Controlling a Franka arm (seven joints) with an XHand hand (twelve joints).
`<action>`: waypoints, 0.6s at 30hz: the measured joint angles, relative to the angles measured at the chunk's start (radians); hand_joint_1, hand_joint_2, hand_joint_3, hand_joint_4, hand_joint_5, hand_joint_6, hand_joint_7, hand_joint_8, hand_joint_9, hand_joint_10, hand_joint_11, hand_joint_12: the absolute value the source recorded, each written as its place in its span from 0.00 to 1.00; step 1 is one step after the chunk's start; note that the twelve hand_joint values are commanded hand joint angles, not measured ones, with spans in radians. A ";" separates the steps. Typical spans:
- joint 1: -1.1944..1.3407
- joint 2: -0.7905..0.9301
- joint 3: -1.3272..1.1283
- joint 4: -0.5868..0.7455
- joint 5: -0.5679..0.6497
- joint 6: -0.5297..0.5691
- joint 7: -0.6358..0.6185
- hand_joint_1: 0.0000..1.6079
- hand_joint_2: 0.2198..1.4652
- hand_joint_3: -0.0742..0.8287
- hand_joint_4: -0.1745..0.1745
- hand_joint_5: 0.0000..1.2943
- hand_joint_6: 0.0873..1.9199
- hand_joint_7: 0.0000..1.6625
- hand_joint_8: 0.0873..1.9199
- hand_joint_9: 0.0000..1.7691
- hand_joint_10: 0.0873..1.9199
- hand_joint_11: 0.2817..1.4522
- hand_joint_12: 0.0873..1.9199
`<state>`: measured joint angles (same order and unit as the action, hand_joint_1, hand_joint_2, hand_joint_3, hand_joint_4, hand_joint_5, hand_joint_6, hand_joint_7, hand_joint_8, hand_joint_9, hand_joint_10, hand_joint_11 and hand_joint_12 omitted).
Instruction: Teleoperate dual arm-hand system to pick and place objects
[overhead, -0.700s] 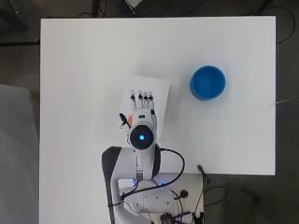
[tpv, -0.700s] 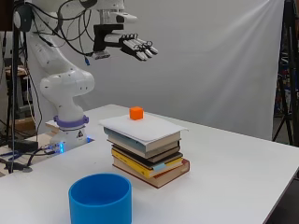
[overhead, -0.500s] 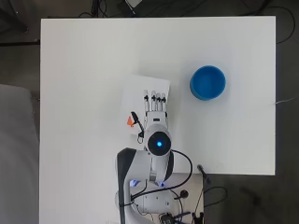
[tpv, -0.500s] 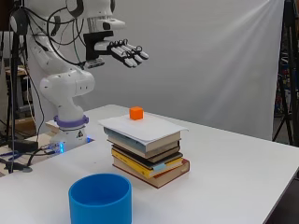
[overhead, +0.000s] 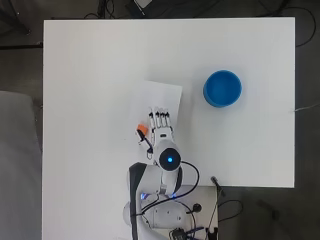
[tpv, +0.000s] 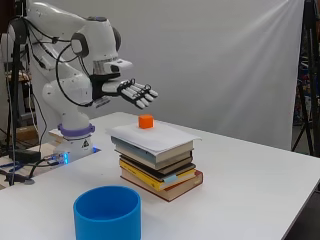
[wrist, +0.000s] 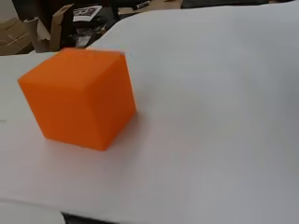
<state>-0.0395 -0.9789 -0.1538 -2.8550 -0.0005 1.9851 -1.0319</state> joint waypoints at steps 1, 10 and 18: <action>0.001 -0.003 -0.001 -0.019 0.005 0.007 -0.013 0.17 0.64 0.07 0.53 0.17 0.00 0.19 0.00 0.24 0.00 0.16 0.00; 0.004 -0.022 -0.012 -0.104 0.010 0.071 -0.078 0.13 0.62 0.07 0.50 0.16 0.00 0.18 0.00 0.23 0.00 0.16 0.00; 0.001 -0.015 -0.055 -0.177 -0.006 0.100 -0.147 0.60 0.80 0.04 0.35 0.52 0.54 0.45 0.51 0.51 0.56 0.37 0.30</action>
<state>-0.0389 -0.9944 -0.2085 -3.0320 -0.0067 2.0849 -1.1787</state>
